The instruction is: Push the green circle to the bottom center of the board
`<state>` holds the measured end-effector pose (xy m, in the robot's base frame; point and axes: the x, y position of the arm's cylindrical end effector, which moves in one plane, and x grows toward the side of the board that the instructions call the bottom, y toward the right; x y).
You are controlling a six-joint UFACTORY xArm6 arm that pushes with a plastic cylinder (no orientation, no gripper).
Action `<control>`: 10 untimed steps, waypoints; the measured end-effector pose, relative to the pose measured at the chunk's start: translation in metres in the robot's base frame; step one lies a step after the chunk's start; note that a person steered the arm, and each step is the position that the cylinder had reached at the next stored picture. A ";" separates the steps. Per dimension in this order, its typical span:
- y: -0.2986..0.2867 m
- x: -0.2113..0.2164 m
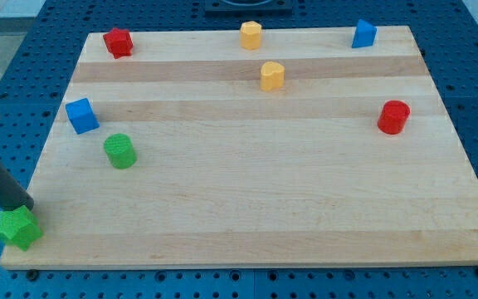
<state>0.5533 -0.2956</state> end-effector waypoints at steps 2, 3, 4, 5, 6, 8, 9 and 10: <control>0.001 -0.068; 0.028 -0.095; 0.077 -0.095; 0.134 -0.092; 0.172 -0.087; 0.185 -0.083; 0.217 -0.057; 0.252 -0.026</control>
<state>0.5278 -0.0434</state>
